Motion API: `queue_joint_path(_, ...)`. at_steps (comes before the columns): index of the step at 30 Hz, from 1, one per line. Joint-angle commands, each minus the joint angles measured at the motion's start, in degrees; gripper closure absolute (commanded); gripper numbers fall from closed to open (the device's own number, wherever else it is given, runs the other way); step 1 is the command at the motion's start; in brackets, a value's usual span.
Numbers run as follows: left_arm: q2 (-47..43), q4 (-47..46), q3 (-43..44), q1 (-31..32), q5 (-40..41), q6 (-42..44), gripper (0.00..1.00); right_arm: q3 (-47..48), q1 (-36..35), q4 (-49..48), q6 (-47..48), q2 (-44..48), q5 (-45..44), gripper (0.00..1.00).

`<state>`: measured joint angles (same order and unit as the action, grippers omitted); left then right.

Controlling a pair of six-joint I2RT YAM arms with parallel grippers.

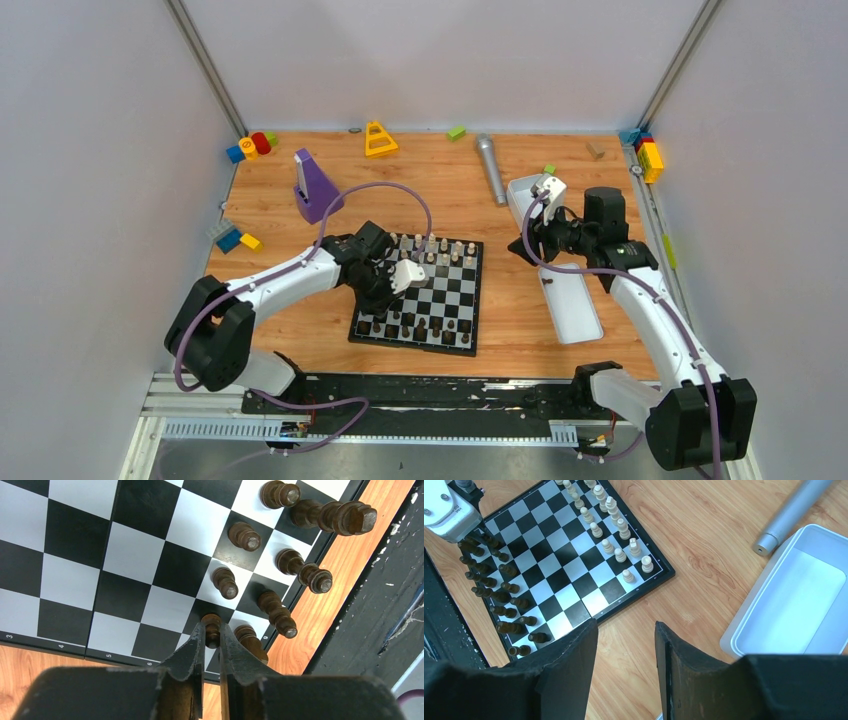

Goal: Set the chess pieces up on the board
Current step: Place the chess piece on the chessboard, then pick up the chess piece from the storage box.

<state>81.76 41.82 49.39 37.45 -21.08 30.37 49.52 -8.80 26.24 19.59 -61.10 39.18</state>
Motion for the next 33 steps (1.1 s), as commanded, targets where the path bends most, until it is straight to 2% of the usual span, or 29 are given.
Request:
queue_joint_path(1,0.17,-0.95,-0.34,0.47,-0.97,0.38,0.80,0.31,0.51,-0.42,0.80,0.10,1.52,0.53)
queue_joint_path(6,-0.86,-1.66,-0.34,0.43,-0.66,-0.37,0.64,0.32,0.98,0.12,0.88,0.18,1.39,0.52)
queue_joint_path(11,-3.47,-2.33,-0.07,0.43,0.25,-1.60,0.48,1.48,5.58,4.04,1.98,-0.72,2.20,0.51)
queue_joint_path(15,-7.54,-2.57,0.22,0.16,1.85,-1.88,0.26,0.20,6.32,9.34,6.53,-1.20,-5.80,0.53)
queue_joint_path(17,-10.44,-2.76,0.50,-0.37,2.71,-1.77,0.22,-1.86,6.71,10.52,8.37,-1.23,-9.97,0.53)
queue_joint_path(21,-13.70,-3.20,1.57,-2.47,3.85,-1.00,0.18,-4.50,9.30,11.29,12.38,-2.95,-14.66,0.54)
queue_joint_path(33,-15.13,-2.88,4.76,-5.00,4.83,-0.05,0.16,-3.31,13.10,11.29,29.67,-16.89,-17.10,0.61)
